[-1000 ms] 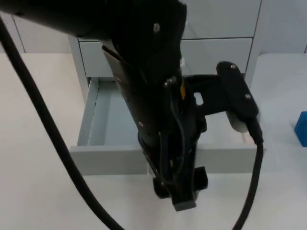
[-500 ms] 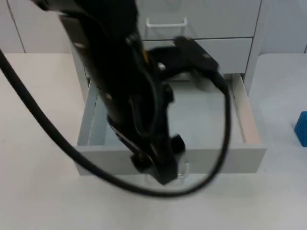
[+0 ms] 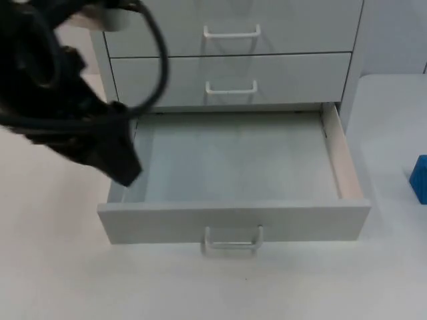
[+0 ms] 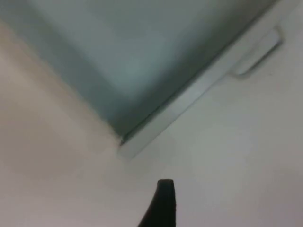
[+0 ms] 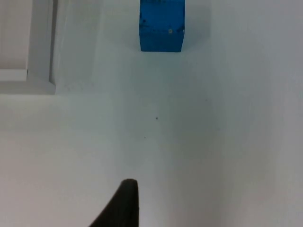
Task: Open the drawer with the left hand, place the block into the drawer with the right hand, then close the drawer with the left hand.
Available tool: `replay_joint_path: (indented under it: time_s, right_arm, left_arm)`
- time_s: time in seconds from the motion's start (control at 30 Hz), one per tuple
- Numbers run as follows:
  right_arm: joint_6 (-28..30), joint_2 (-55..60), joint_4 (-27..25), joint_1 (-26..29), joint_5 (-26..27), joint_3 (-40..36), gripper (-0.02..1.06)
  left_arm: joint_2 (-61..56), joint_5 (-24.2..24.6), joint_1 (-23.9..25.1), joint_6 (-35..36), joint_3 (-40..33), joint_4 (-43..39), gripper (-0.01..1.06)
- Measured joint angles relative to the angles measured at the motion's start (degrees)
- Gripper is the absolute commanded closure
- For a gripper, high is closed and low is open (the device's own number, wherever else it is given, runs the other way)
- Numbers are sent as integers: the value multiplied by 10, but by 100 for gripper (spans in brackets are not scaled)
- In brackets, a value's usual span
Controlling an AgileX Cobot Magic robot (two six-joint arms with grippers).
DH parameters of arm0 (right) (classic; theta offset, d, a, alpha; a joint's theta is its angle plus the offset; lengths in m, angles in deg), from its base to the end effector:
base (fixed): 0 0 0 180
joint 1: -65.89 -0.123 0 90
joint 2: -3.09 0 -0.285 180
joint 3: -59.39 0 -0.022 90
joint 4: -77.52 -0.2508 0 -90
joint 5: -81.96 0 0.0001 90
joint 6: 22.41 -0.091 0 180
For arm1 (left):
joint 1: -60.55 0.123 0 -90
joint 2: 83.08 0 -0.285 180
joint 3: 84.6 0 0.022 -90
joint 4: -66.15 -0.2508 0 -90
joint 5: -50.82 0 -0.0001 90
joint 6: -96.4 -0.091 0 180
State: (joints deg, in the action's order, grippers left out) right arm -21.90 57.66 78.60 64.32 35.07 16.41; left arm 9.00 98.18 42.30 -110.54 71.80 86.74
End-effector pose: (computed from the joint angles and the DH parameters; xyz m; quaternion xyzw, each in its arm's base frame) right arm 0.1391 0.0026 0.2700 -0.0213 0.9520 -0.0057 0.3054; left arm 0.2530 -0.1083 0.2357 0.2812 0.9370 -0.1365 0.1559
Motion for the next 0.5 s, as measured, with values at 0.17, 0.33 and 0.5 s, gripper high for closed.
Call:
replay_joint_path:
  time_s: [0.17, 0.33, 0.5]
  right_arm:
    - [0, 0, 0, 0, 0, 0, 2]
    - [0, 0, 0, 0, 0, 0, 2]
    - [0, 0, 0, 0, 0, 0, 2]
  left_arm:
    - [-71, -42, 80, 35, -65, 0, 28]
    - [-147, -51, 169, 55, -94, -1, 28]
    - [-232, -58, 233, 101, -97, -48, 24]
